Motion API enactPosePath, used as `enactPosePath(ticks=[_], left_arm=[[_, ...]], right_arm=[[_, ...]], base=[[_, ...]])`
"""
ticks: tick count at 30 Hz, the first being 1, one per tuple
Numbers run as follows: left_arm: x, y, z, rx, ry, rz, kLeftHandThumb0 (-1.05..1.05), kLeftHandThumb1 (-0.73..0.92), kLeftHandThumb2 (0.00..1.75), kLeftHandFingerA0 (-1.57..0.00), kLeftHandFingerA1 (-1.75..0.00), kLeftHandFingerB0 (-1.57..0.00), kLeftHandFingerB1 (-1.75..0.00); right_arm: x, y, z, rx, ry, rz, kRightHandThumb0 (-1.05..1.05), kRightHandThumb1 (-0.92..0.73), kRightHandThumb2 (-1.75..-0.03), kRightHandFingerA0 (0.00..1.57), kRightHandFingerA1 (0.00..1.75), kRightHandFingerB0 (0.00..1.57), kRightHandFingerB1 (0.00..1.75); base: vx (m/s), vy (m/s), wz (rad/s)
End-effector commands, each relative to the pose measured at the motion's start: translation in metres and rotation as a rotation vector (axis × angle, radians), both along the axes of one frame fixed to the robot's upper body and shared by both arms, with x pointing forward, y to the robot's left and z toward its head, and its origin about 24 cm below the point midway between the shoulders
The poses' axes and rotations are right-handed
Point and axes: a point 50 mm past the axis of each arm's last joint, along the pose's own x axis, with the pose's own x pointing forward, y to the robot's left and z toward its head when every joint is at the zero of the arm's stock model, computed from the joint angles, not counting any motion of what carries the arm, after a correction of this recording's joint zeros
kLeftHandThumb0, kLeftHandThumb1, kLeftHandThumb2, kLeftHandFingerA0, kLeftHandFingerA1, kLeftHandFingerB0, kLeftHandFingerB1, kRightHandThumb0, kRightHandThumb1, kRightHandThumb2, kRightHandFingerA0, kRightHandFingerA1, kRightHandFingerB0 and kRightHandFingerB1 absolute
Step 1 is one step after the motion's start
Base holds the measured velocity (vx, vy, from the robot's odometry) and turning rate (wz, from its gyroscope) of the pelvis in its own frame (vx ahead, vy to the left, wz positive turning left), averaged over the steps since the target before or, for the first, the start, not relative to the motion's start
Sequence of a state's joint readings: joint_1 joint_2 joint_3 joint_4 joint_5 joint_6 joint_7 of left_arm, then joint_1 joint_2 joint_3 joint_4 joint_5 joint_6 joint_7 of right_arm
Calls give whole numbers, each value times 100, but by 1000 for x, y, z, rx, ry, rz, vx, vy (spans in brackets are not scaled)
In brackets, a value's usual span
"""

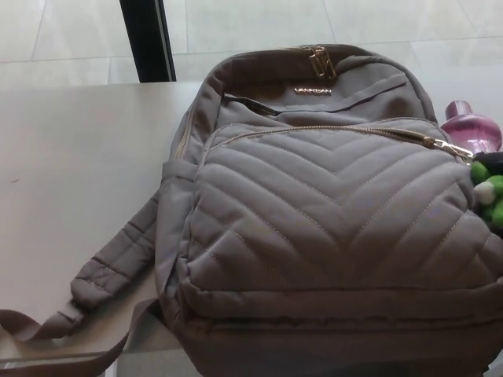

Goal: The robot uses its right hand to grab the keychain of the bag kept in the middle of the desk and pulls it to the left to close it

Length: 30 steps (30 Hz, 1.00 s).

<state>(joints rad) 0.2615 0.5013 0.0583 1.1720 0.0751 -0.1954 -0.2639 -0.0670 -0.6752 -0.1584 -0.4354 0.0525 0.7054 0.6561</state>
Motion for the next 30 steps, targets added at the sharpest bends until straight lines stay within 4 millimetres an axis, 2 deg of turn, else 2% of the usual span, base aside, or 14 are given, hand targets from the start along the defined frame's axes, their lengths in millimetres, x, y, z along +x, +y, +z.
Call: enactPosePath(ticks=[1, 5, 9, 13, 17, 18, 19, 20, 21, 23, 25, 27, 28, 30], left_arm=[[-1, 4, 3, 17, -7, -8, -64, 92, 85, -37, -52, -25, -45], [0, 3, 2, 26, -7, -14, -62, 92, 86, -38, -52, -26, -45], [-1, 3, 2, 26, -8, -5, -62, 92, 84, -39, -52, -25, -44], [4, 1, 0, 18, -19, 5, -61, 92, 84, -38, -53, -25, -45], [5, 1, 1, 6, -32, 4, -61, 92, 85, -36, -53, -24, -45], [6, 2, 2, 2, -35, 6, -60, 92, 85, -36, -53, -24, -44], [9, 2, 1, 6, -33, 5, -58, 92, 86, -37, -53, -24, -45], [9, 1, 0, 11, -26, 8, -59, 92, 85, -37, -52, -24, -44], [10, 1, -1, 11, -24, 10, -62, 92, 84, -37, -53, -24, -44], [10, 0, 0, 6, -28, 6, -62, 92, 84, -37, -53, -24, -44], [11, 0, 0, 4, -27, -7, -61, 92, 84, -37, -53, -24, -44], [12, -1, -1, 10, -25, -15, -61, 92, 83, -37, -53, -24, -44], [11, -1, -1, 10, -27, -8, -61, 92, 82, -37, -53, -24, -43], [11, -1, -1, 12, -21, -16, -60, 92, 84, -37, -52, -25, -44]], right_arm=[[6, 7, 7, 39, -74, 51, -29, -69, -60, 79, 141, 24, 33], [14, 17, 18, 50, -167, 100, -26, -68, -62, 86, 139, 26, 35], [21, 27, 31, 75, -259, 146, -25, -67, -62, 85, 142, 27, 36], [24, 31, 39, 59, -360, 164, -22, -67, -62, 90, 145, 35, 41], [23, 28, 31, 106, -351, 166, -18, -74, -64, 85, 160, 52, 50], [23, 28, 30, 104, -354, 164, -17, -77, -63, 84, 165, 64, 57], [23, 27, 30, 91, -360, 160, -20, -72, -67, 97, 165, 69, 63], [23, 26, 29, 72, -365, 159, -13, -79, -67, 83, 167, 81, 69], [23, 23, 27, 52, -365, 161, -12, -74, -77, 86, 169, 85, 72], [22, 20, 25, 33, -360, 158, -12, -74, -77, 86, 169, 85, 72], [21, 14, 21, 23, -327, 144, -8, -70, -85, 84, 169, 83, 72], [18, 7, 16, -35, -292, 124, -8, -68, -87, 91, 170, 85, 72], [18, 5, 14, -42, -284, 121, -4, -70, -84, 94, 168, 84, 71], [16, 1, 11, -67, -256, 106, -9, -72, -81, 91, 170, 85, 71]], base=[[0, 0, 0], [0, 0, 0], [0, 0, 0], [0, 0, 0], [0, 0, 0], [0, 0, 0], [0, 0, 0], [0, 0, 0], [0, 0, 0], [0, 0, 0], [0, 0, 0], [0, 0, 0], [0, 0, 0], [0, 0, 0]])
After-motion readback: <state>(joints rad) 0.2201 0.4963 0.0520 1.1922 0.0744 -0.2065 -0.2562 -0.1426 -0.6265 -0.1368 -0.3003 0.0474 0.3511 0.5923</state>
